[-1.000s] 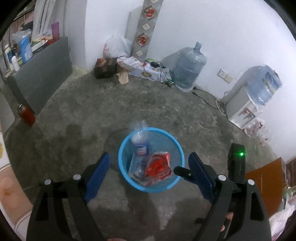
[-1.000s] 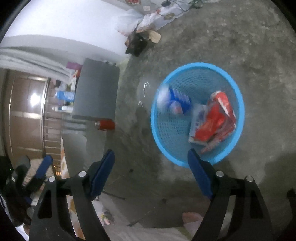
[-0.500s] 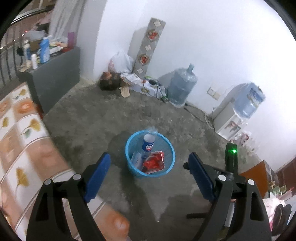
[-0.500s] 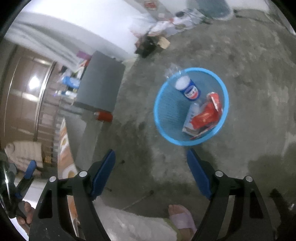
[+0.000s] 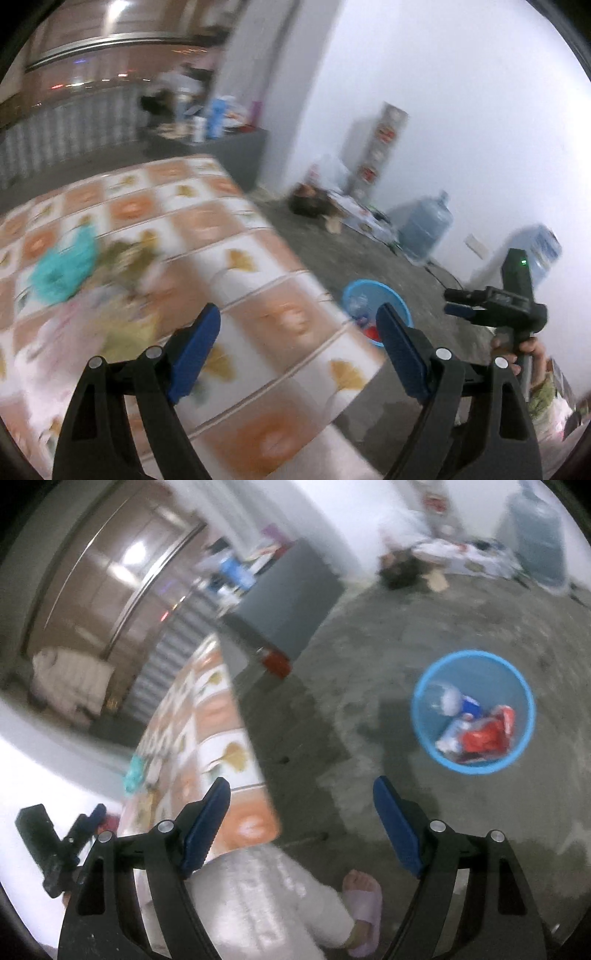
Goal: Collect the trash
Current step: 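Move both tools back toward the table clutter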
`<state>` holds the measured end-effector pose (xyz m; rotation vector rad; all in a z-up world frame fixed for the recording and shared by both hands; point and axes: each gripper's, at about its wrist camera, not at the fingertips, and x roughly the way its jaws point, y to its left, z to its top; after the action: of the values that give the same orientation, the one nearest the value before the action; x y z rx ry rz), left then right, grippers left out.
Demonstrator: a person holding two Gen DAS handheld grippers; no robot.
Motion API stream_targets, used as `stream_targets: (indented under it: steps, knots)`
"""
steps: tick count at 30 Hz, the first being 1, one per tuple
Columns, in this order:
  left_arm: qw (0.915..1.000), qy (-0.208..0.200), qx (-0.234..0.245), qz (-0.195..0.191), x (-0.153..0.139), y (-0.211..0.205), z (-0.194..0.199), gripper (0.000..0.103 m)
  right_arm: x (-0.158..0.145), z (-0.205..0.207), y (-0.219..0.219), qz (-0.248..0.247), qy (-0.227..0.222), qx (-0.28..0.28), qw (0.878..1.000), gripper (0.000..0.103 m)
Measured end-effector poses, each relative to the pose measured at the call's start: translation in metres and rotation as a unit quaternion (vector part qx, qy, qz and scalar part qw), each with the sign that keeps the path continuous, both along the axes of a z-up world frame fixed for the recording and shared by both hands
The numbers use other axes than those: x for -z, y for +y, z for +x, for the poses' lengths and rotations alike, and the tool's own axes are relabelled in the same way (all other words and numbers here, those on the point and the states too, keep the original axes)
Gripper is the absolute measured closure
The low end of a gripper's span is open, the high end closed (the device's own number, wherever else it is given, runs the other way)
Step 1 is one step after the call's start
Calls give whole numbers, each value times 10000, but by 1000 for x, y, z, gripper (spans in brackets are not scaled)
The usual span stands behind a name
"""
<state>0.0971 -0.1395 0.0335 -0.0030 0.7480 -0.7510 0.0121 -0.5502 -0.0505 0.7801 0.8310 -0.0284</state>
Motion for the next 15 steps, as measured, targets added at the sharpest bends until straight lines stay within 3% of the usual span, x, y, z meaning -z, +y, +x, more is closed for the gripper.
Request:
stream_targets:
  steps: [9, 15]
  knots:
    - [9925, -405, -1111, -302, 4, 123, -24, 19, -18, 51, 93, 322, -162, -1216, 9919, 26]
    - [9849, -484, -1636, -294, 11, 167, -25, 19, -30, 93, 184, 887, -312, -2221, 9705, 29]
